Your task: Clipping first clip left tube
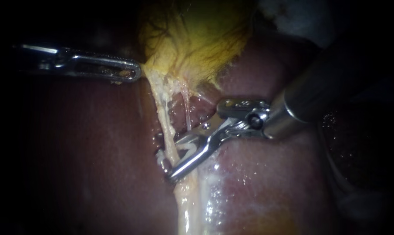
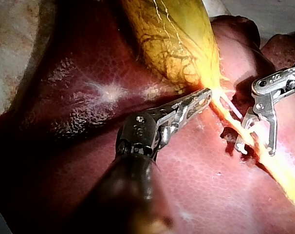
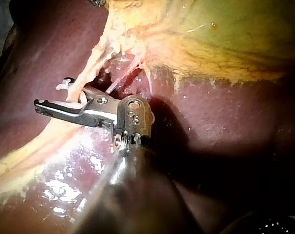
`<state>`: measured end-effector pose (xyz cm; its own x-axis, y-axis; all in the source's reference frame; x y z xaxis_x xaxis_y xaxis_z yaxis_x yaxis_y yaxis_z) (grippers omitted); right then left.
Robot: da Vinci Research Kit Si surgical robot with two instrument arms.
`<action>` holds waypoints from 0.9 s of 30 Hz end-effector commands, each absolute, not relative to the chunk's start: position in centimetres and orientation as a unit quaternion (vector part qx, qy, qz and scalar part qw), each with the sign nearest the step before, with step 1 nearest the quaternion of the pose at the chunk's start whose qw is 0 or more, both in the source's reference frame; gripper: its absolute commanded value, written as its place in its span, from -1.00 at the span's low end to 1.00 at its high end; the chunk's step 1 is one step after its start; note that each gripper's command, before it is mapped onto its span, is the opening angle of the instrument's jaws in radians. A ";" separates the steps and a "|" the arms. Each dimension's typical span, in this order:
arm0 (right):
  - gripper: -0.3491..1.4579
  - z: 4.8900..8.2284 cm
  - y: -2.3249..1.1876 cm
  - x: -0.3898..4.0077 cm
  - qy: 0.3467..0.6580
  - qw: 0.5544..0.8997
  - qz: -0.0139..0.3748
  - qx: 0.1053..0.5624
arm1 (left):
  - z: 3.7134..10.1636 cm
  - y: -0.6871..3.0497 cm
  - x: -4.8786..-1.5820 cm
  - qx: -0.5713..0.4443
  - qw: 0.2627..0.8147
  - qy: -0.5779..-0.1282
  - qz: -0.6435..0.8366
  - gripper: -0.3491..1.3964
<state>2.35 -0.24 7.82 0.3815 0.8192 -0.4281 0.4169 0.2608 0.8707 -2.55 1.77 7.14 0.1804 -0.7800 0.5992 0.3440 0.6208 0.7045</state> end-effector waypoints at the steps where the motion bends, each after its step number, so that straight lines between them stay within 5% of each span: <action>1: 0.04 7.82 -0.27 2.35 0.531 0.585 0.166 0.591 | 7.14 1.77 -2.55 0.212 0.739 -0.515 -0.381 -1.00; 15: -0.01 7.48 -0.68 2.37 0.531 0.577 0.155 0.601 | 7.14 1.77 -2.55 0.211 0.739 -0.515 -0.381 -1.00; 27: -0.14 7.64 -0.90 2.38 0.523 0.578 0.125 0.614 | 7.14 1.77 -2.55 0.211 0.739 -0.515 -0.381 -1.00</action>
<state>2.39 -0.90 7.65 0.4216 0.7866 -0.4511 0.4978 0.2151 0.8402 -2.55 1.77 7.14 0.1803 -0.7800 0.5993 0.3445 0.6207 0.7043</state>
